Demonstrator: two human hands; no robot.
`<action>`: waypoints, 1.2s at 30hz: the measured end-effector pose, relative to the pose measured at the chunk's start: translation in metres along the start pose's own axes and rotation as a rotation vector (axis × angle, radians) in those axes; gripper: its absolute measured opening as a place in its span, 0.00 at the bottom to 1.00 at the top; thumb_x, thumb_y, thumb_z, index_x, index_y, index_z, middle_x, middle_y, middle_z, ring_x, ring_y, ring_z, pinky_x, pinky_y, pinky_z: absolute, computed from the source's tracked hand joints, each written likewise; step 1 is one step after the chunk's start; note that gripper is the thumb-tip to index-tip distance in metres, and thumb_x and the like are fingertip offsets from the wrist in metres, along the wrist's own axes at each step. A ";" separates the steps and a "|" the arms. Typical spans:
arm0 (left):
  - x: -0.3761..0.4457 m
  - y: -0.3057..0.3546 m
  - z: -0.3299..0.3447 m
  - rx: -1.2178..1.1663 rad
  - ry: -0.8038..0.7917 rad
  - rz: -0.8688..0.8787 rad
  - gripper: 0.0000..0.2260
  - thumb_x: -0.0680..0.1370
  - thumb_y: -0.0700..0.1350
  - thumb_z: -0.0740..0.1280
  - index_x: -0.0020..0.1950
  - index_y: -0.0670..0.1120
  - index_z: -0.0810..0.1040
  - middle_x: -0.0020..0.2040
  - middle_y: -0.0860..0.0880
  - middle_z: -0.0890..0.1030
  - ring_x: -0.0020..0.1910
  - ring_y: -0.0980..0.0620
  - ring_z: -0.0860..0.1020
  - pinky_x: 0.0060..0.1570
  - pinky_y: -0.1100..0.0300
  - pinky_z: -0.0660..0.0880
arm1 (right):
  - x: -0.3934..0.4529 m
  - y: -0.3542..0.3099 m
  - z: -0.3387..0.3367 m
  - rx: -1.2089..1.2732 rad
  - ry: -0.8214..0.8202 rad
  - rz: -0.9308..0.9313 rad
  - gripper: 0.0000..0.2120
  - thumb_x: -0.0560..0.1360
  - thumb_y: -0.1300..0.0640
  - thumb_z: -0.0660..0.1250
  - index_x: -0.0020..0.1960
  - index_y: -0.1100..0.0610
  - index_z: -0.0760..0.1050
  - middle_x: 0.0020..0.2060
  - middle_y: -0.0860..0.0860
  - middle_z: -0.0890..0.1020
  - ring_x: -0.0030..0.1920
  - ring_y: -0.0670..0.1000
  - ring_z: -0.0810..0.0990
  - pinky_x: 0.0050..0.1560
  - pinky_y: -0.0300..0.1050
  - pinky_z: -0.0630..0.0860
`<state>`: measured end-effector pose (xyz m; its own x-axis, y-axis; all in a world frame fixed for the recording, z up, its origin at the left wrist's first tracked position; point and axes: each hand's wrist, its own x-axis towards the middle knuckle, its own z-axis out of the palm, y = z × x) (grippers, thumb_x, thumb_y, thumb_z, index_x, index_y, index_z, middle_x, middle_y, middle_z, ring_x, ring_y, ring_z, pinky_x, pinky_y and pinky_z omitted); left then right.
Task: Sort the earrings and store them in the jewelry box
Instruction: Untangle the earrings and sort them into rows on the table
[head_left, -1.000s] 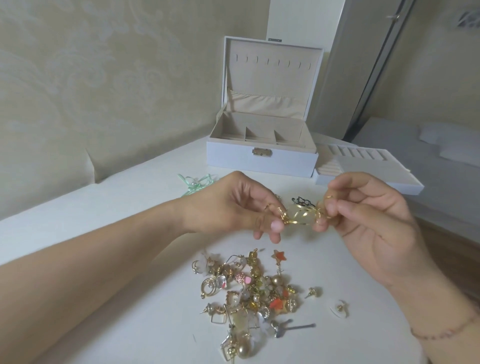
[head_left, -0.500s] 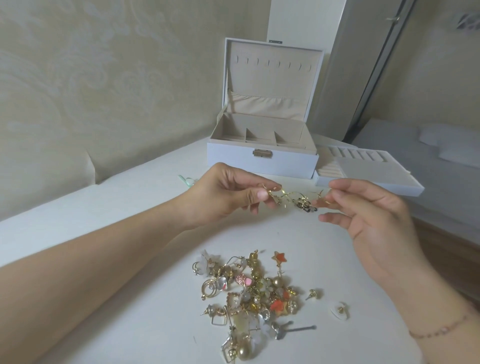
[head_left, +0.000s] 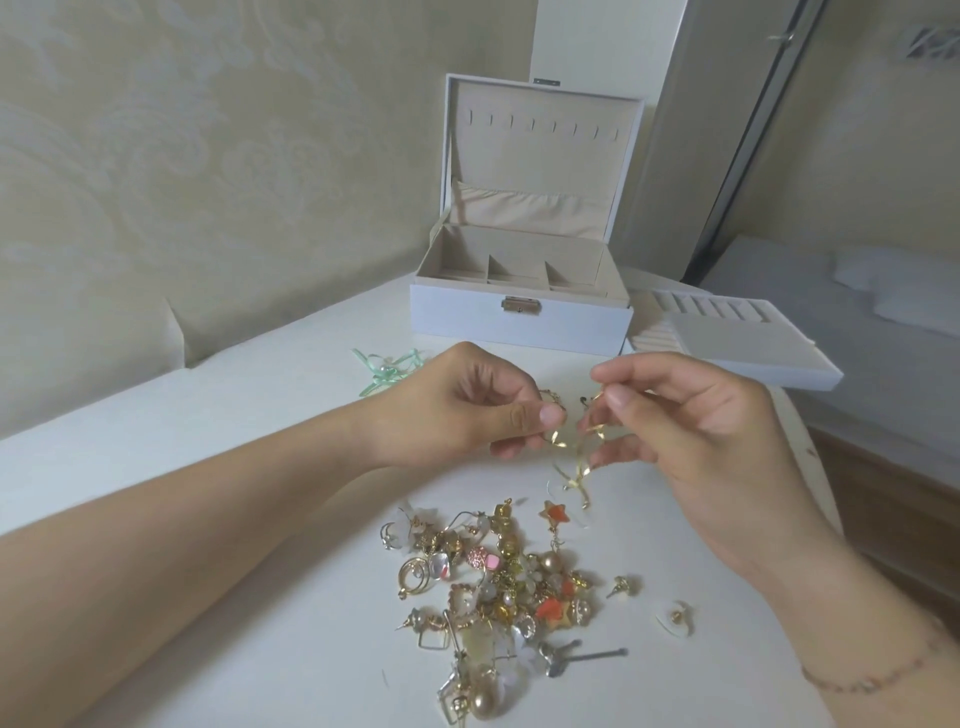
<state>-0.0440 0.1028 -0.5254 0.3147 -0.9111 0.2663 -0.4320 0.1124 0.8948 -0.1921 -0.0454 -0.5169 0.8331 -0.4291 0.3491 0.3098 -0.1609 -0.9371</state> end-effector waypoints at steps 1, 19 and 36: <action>0.000 0.000 0.000 0.007 0.002 -0.001 0.15 0.77 0.45 0.69 0.37 0.34 0.80 0.33 0.32 0.75 0.29 0.51 0.72 0.34 0.58 0.71 | 0.000 -0.001 0.002 -0.001 -0.010 0.025 0.07 0.75 0.69 0.66 0.47 0.60 0.81 0.38 0.55 0.82 0.39 0.54 0.82 0.34 0.45 0.79; -0.006 0.001 0.016 0.837 0.518 0.398 0.18 0.76 0.50 0.67 0.28 0.46 0.74 0.23 0.52 0.71 0.23 0.49 0.70 0.23 0.58 0.68 | -0.011 0.000 0.026 0.317 -0.315 0.351 0.20 0.79 0.50 0.62 0.57 0.68 0.74 0.55 0.64 0.80 0.49 0.52 0.78 0.51 0.45 0.77; -0.002 -0.034 -0.030 0.628 0.666 0.086 0.27 0.81 0.61 0.56 0.29 0.43 0.70 0.23 0.50 0.68 0.25 0.50 0.65 0.29 0.53 0.66 | 0.045 0.052 -0.097 -0.609 0.229 0.097 0.11 0.78 0.65 0.65 0.56 0.52 0.77 0.42 0.51 0.82 0.40 0.50 0.81 0.44 0.40 0.78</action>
<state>-0.0045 0.1130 -0.5457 0.5981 -0.4710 0.6484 -0.7948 -0.2448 0.5553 -0.1828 -0.1590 -0.5504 0.7047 -0.6345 0.3175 -0.1326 -0.5574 -0.8196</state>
